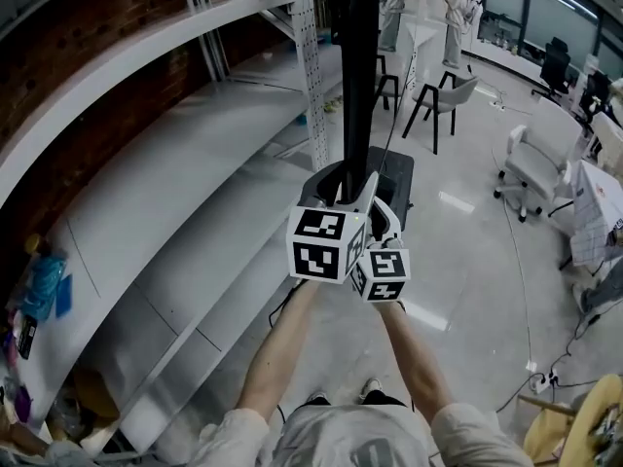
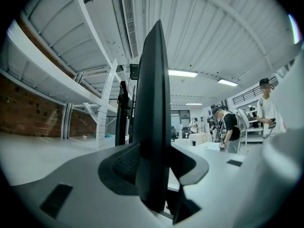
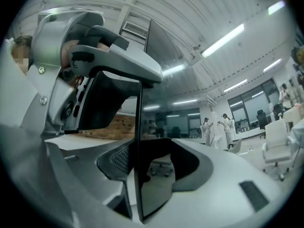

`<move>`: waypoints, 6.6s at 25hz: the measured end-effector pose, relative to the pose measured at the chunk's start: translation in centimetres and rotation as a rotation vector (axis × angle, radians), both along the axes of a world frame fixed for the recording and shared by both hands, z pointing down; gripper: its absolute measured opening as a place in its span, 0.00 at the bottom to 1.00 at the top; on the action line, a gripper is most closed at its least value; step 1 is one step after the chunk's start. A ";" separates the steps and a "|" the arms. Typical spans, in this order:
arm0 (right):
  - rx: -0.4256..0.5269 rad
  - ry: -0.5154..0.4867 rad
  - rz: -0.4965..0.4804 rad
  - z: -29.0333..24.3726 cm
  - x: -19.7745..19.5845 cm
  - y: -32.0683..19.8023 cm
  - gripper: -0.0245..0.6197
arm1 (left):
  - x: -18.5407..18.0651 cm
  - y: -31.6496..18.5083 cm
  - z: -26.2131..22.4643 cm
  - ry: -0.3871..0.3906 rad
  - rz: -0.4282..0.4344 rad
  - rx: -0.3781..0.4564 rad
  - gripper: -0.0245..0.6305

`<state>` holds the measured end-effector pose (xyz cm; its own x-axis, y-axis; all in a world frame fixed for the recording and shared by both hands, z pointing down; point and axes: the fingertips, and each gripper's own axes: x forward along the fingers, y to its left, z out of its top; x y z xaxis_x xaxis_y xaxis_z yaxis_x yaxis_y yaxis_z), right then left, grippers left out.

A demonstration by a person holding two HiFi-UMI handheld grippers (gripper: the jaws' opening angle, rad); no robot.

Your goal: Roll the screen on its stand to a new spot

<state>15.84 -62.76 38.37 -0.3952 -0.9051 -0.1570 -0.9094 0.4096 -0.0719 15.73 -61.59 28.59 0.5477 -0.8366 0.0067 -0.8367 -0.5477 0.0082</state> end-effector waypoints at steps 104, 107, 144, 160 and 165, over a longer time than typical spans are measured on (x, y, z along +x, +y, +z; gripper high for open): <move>-0.024 0.010 -0.010 -0.6 -30.5 59.5 0.38 | -30.9 59.9 -0.5 0.035 0.085 -0.002 0.30; -0.027 0.010 -0.016 -0.8 -32.1 61.2 0.38 | -32.4 61.7 -0.7 0.032 0.090 0.006 0.30; -0.023 0.015 -0.241 -0.8 -43.3 91.1 0.38 | -43.2 91.7 -0.9 0.067 -0.097 0.038 0.30; -0.023 0.024 -0.269 -1.1 -48.3 98.2 0.38 | -48.2 98.8 -1.2 0.046 -0.117 0.043 0.31; -0.026 0.025 -0.278 -1.1 -49.8 99.8 0.38 | -49.6 100.4 -1.2 0.052 -0.123 0.040 0.31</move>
